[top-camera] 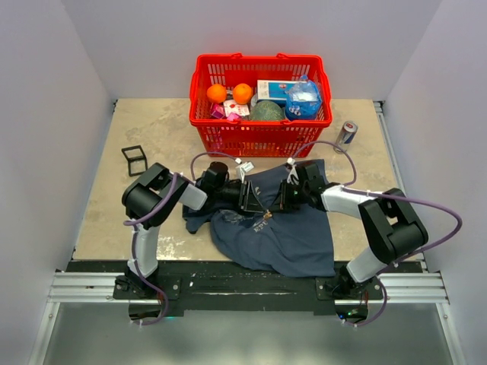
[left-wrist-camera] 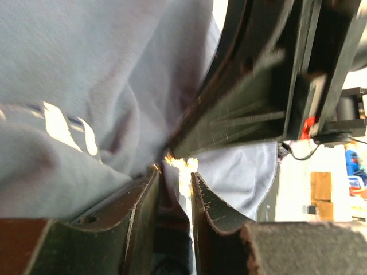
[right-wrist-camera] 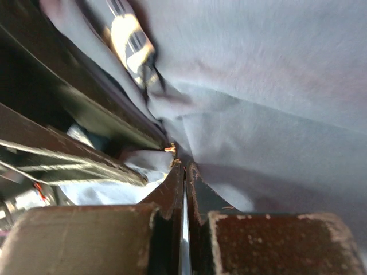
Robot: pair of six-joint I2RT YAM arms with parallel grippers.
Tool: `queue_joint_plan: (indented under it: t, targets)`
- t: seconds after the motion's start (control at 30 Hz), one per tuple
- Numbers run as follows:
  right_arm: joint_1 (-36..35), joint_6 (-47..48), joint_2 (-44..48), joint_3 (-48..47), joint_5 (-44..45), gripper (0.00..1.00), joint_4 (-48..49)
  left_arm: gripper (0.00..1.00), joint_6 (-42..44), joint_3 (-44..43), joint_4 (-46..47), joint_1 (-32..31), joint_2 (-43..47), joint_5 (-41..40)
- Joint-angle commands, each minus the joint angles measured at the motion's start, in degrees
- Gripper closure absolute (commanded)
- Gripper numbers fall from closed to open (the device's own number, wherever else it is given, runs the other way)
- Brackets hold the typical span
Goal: Remove the brooch from the garment
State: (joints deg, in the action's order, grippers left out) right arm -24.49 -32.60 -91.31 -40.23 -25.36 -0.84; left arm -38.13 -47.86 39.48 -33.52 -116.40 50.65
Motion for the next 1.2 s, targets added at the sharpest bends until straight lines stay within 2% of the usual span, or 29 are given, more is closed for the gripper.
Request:
queue_joint_plan:
  t: [0.0,0.13,0.27,0.37,0.47,0.63,0.93,1.17]
  targets:
    - [0.67,-5.89,4.21,0.41,7.35,1.0,7.51,0.66,-6.86,3.64,12.86,-0.06,2.31,4.35]
    - [0.15,-10.64,3.25,2.7,8.05,1.0,14.1,0.65,-13.89,3.47,19.92,1.26,3.2,5.86]
    - [-0.29,-11.7,1.49,4.19,9.72,1.0,20.42,0.64,-18.56,1.63,22.74,4.15,4.77,2.7]
    - [-0.21,-11.96,1.4,5.15,10.6,1.0,22.63,0.64,-15.5,-0.56,17.66,4.86,5.48,-0.46]
    - [-0.56,-13.28,1.13,6.12,12.0,1.0,23.42,0.63,-9.96,-2.24,5.38,4.87,5.13,-3.62]
    - [-1.79,-14.33,1.04,7.44,12.88,1.0,23.78,0.62,-5.21,-2.07,1.39,3.99,2.67,-5.74]
    - [-1.96,-14.6,1.66,9.46,16.05,1.0,21.06,0.61,4.27,-3.56,-13.54,-1.28,0.21,-7.14]
    - [-1.88,-13.9,1.04,10.26,17.63,1.0,19.13,0.62,5.87,-1.1,-15.92,-2.87,-0.4,-10.05]
